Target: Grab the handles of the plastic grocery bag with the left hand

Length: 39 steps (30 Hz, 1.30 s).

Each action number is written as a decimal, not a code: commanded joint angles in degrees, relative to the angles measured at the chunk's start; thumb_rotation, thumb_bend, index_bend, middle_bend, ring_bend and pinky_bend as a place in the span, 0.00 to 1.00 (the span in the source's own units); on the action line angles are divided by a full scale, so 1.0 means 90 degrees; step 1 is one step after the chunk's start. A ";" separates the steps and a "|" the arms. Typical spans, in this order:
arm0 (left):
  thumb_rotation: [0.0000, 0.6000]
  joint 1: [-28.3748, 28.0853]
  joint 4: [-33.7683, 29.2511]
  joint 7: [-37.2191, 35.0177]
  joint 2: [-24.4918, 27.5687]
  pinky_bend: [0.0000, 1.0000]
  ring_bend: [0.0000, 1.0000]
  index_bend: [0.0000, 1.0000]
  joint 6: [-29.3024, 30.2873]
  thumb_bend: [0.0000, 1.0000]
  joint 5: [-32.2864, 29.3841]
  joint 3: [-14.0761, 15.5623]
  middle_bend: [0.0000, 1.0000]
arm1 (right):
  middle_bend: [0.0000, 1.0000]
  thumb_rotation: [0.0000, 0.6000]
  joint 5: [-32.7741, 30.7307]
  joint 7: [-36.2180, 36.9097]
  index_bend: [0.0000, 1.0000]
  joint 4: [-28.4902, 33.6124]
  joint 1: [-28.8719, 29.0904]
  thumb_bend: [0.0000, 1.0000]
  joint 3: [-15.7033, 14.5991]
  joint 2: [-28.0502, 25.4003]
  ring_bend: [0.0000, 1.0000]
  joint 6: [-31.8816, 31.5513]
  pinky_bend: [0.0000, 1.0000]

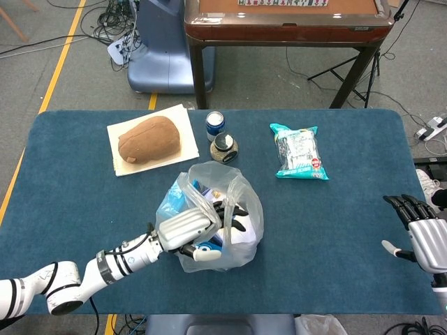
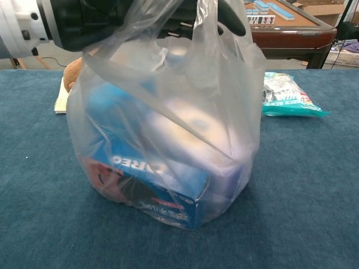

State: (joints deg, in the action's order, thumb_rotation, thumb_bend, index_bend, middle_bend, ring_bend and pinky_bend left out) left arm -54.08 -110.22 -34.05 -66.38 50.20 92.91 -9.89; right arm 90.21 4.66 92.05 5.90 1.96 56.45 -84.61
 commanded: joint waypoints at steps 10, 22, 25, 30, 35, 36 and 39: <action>0.00 -0.0574 -0.0777 -0.2683 0.0643 0.00 0.00 0.20 -0.0645 0.12 -0.0141 -0.0196 0.06 | 0.20 1.00 -0.0014 0.0008 0.15 -0.0020 0.0015 0.06 0.0026 0.0040 0.12 0.0013 0.21; 0.00 -0.0973 -0.0651 -0.5173 0.0797 0.00 0.00 0.16 -0.0640 0.12 0.0220 -0.0213 0.06 | 0.20 1.00 -0.0047 0.0053 0.15 -0.0090 -0.0021 0.06 0.0033 0.0085 0.12 -0.0022 0.21; 0.00 -0.1036 -0.0584 -0.5783 0.0788 0.00 0.00 0.14 -0.0519 0.12 0.0289 -0.0192 0.06 | 0.20 1.00 -0.0040 0.0067 0.15 -0.0106 -0.0026 0.06 0.0033 0.0095 0.12 -0.0032 0.21; 0.03 -0.1083 -0.0411 -0.5680 0.0642 0.00 0.00 0.14 -0.0434 0.12 0.0167 -0.0182 0.06 | 0.20 1.00 -0.0026 0.0085 0.15 -0.0127 -0.0027 0.06 0.0028 0.0111 0.12 -0.0033 0.21; 0.05 -0.1090 -0.0344 -0.5333 0.0316 0.00 0.00 0.14 -0.0421 0.12 -0.0305 -0.0241 0.06 | 0.20 1.00 -0.0030 0.0096 0.15 -0.0142 -0.0023 0.06 0.0030 0.0122 0.12 -0.0019 0.21; 0.06 -0.1087 -0.0343 -0.5323 0.0261 0.00 0.00 0.14 -0.0416 0.12 -0.0398 -0.0262 0.06 | 0.20 1.00 -0.0033 0.0094 0.15 -0.0141 -0.0020 0.07 0.0032 0.0120 0.12 -0.0014 0.21; 0.11 -0.1093 -0.0335 -0.5335 0.0127 0.00 0.00 0.14 -0.0447 0.12 -0.0688 -0.0341 0.06 | 0.20 1.00 -0.0042 0.0094 0.15 -0.0135 -0.0021 0.06 0.0037 0.0109 0.12 -0.0013 0.21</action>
State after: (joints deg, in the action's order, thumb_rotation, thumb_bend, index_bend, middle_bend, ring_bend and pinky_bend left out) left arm -63.84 -113.44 -82.30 -64.26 46.23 88.06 -12.44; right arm 89.83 5.50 90.84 5.71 2.30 57.43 -84.73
